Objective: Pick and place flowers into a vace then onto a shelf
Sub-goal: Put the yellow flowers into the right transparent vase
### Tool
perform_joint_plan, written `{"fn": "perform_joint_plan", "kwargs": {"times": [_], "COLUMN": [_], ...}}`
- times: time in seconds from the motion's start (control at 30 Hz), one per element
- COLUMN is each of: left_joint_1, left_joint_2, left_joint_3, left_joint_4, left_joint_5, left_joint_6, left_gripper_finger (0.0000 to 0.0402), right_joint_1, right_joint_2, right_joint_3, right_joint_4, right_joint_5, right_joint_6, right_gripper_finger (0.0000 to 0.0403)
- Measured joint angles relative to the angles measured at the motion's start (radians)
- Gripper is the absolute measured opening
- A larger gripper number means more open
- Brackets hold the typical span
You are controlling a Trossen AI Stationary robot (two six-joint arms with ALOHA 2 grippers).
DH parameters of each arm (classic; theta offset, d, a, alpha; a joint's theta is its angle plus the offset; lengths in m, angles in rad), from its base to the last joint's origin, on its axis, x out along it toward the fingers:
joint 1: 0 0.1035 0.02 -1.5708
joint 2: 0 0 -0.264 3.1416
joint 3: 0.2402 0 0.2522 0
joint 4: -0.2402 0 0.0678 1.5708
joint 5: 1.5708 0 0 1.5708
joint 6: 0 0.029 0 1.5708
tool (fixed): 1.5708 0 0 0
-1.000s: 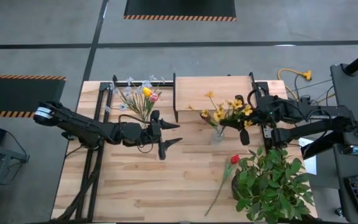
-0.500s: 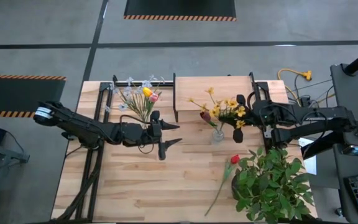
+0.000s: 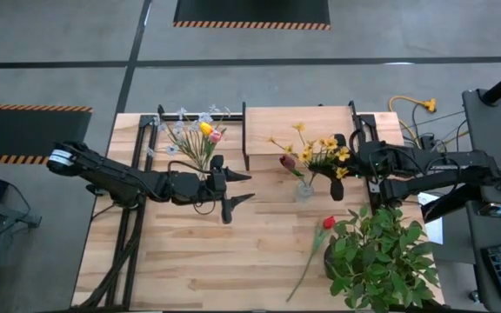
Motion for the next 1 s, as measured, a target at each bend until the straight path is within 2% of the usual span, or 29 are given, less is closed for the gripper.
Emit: {"fn": "perform_joint_plan", "kwargs": {"times": [0.8,1.0], "left_joint_1": [0.000,0.000], "left_joint_2": [0.000,0.000], "left_joint_3": [-0.006,-0.006], "left_joint_4": [0.000,0.000], "left_joint_5": [0.000,0.000], "left_joint_6": [0.000,0.000], "left_gripper_finger": [0.0218,0.0218], "right_joint_1": [0.000,0.000], "right_joint_2": [0.006,0.005], "right_joint_3": [-0.222,-0.222], "right_joint_4": [0.266,0.260], "right_joint_5": [0.001,0.001], "right_joint_6": [-0.018,-0.021], "right_gripper_finger": [0.0014,0.0056]}}
